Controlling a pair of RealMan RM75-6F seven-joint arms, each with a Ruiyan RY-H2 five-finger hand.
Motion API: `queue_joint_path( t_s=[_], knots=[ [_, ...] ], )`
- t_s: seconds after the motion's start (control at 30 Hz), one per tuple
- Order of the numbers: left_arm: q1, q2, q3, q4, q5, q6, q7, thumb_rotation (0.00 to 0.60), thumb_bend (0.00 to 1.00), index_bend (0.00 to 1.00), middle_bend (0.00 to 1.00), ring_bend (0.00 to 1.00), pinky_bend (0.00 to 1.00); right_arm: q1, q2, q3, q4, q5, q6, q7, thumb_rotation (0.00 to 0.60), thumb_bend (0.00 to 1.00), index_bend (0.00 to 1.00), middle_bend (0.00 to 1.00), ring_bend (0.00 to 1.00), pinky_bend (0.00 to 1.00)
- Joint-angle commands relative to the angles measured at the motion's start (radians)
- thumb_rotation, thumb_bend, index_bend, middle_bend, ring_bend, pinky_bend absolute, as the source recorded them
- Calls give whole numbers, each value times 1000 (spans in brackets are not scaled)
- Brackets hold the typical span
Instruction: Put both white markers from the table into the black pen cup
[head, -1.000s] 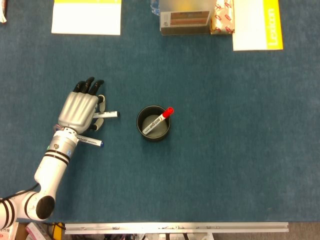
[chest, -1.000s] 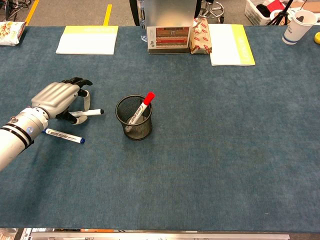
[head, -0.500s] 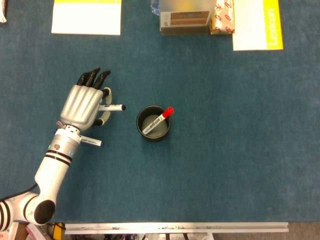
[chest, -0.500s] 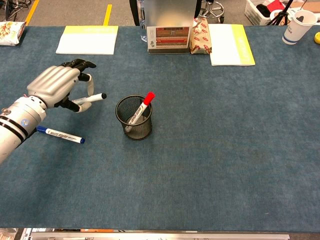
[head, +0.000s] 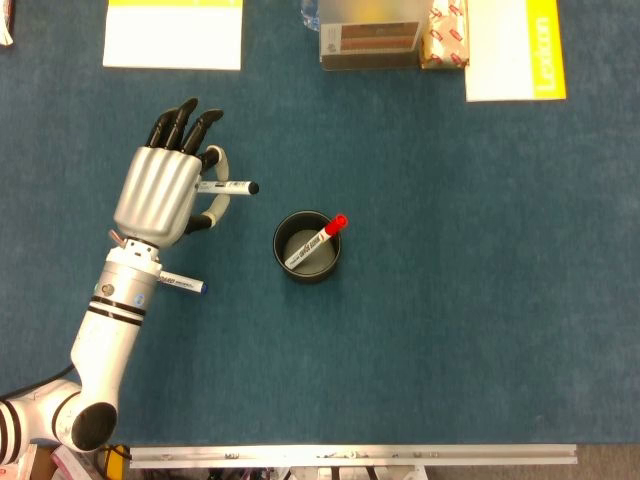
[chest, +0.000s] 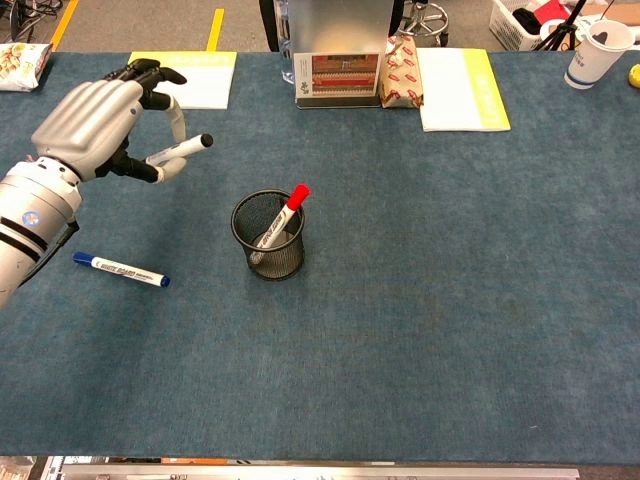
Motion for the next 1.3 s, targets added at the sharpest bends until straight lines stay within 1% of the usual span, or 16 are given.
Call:
queue_joint_path(
  t_s=[0.03, 0.27, 0.6, 0.73, 1.1, 1.3],
  knots=[
    [4, -7, -15, -25, 2, 13, -33, 565, 299, 566, 165, 30, 120, 1, 0, 0, 1, 2, -2, -1, 600, 867, 569, 388, 256, 164],
    [1, -23, -43, -101, -31, 5, -95, 564, 298, 573, 172, 30, 122, 2, -1, -1, 0, 8, -11, -5, 600, 868, 569, 388, 256, 165],
    [-21, -52, -99, -186, -91, -47, -258, 565, 303, 574, 172, 30, 121, 4, -1, -1, 0, 11, -15, -7, 600, 867, 568, 388, 256, 165],
    [-28, -56, -105, -221, -122, -67, -275, 564, 302, 576, 172, 30, 122, 3, 0, -2, 0, 12, -15, -7, 600, 867, 568, 388, 256, 164],
    [-39, -101, -128, -215, -175, -61, -313, 568, 306, 576, 172, 30, 121, 3, 1, -4, -1, 12, -18, -7, 600, 867, 569, 388, 256, 165],
    [-27, -124, -142, -225, -205, -53, -379, 566, 308, 577, 172, 30, 122, 4, 0, -3, -1, 15, -20, -9, 600, 867, 568, 388, 256, 165]
  ],
)
